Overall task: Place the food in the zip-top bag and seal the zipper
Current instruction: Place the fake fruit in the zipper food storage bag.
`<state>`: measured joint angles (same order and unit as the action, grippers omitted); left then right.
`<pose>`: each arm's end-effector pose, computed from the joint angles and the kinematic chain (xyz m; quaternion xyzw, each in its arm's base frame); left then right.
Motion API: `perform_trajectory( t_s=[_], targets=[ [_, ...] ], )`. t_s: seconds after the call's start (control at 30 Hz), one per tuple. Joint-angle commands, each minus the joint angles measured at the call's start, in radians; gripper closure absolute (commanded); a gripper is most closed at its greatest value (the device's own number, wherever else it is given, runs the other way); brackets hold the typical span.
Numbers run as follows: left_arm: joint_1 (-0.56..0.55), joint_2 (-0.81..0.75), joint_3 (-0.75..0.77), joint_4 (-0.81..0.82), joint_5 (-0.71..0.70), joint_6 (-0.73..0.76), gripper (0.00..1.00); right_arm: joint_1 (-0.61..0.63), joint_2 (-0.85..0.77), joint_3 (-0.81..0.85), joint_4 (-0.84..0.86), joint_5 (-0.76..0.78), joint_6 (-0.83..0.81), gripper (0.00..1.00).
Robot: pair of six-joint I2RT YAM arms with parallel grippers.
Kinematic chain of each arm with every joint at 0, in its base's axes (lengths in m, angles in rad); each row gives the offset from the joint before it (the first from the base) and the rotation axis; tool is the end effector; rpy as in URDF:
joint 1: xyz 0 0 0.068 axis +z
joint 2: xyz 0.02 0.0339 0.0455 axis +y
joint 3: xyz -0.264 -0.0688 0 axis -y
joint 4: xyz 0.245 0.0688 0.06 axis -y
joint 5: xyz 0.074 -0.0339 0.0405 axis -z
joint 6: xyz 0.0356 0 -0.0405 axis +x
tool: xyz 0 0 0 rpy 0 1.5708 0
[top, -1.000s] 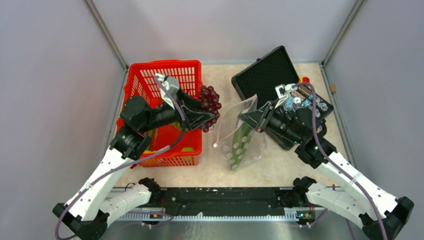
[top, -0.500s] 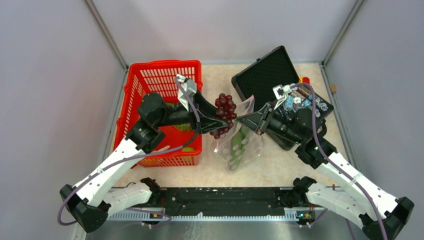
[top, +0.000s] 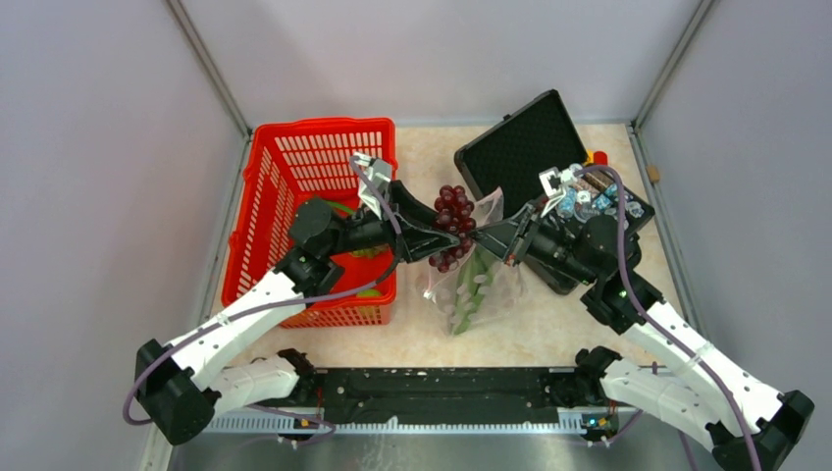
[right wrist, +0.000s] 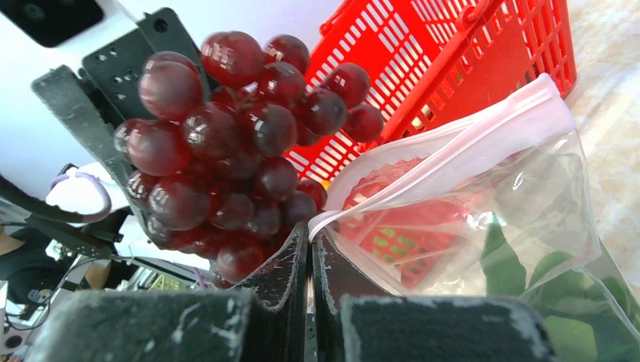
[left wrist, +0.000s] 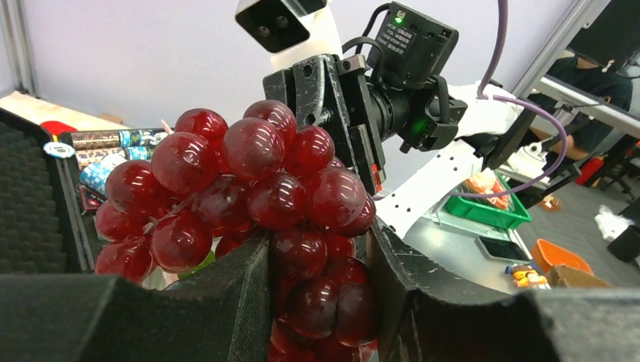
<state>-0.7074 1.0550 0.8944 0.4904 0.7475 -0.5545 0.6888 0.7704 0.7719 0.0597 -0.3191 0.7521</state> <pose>0.1636 -0.1717 0.3956 0.3375 0.5170 -0.6182 0.4864 0.1342 0.1250 0.3643 -0.0943 0.6798 0.5562 0.4686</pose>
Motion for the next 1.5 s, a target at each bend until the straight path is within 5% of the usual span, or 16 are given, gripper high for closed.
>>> perform_trajectory(
  t_s=[0.0,0.7,1.0,1.47],
  targets=[
    [-0.02,-0.002,-0.021,0.25,-0.045,-0.105,0.55,-0.006,-0.026,0.001,0.039,0.008,-0.013,1.0],
    [-0.04,0.077,-0.059,0.202,-0.031,-0.045,0.55,-0.006,-0.064,0.005,0.059,-0.007,-0.001,1.0],
    [-0.041,-0.014,-0.057,-0.139,-0.313,0.204,0.6,-0.006,-0.075,0.044,-0.008,-0.022,0.003,1.0],
    [-0.13,0.044,0.088,-0.441,-0.344,0.457,0.57,-0.006,-0.066,0.052,0.067,-0.072,0.037,1.0]
  ],
)
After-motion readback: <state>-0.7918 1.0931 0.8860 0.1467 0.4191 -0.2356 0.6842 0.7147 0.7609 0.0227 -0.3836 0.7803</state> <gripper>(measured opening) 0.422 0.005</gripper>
